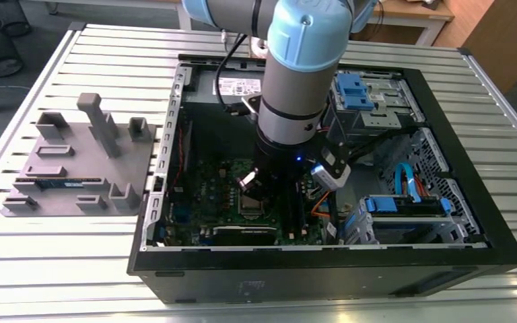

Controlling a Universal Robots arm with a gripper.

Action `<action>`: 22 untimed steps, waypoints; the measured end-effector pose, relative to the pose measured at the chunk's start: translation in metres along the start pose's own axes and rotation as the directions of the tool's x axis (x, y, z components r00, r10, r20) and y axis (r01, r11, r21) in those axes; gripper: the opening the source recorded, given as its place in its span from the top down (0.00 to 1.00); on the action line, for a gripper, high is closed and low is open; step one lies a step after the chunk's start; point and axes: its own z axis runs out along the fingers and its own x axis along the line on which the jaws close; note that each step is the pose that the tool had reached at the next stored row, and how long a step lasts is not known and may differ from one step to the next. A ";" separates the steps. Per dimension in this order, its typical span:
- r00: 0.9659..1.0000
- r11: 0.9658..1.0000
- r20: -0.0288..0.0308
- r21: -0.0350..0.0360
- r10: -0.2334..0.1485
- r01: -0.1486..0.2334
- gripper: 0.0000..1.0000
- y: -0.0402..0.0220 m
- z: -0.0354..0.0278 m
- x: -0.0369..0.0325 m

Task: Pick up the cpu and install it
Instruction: 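Install the first cpu locking lever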

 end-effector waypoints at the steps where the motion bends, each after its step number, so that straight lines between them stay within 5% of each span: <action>1: 1.000 1.000 0.000 0.000 0.000 0.000 0.89 -0.0004 0.0000 0.0002; 9: 1.000 1.000 0.000 0.000 0.000 0.000 0.89 -0.0039 -0.0008 0.0020; 14: 1.000 1.000 0.003 -0.006 0.000 0.000 0.89 -0.0065 -0.0003 0.0033; 16: 1.000 1.000 0.007 -0.014 0.000 0.000 0.89 -0.0075 -0.0003 0.0038; 19: 1.000 0.999 0.021 -0.041 -0.001 0.002 0.89 -0.0081 -0.0002 0.0041; 22: 1.000 0.999 0.023 -0.045 -0.001 0.002 0.89 -0.0095 -0.0002 0.0050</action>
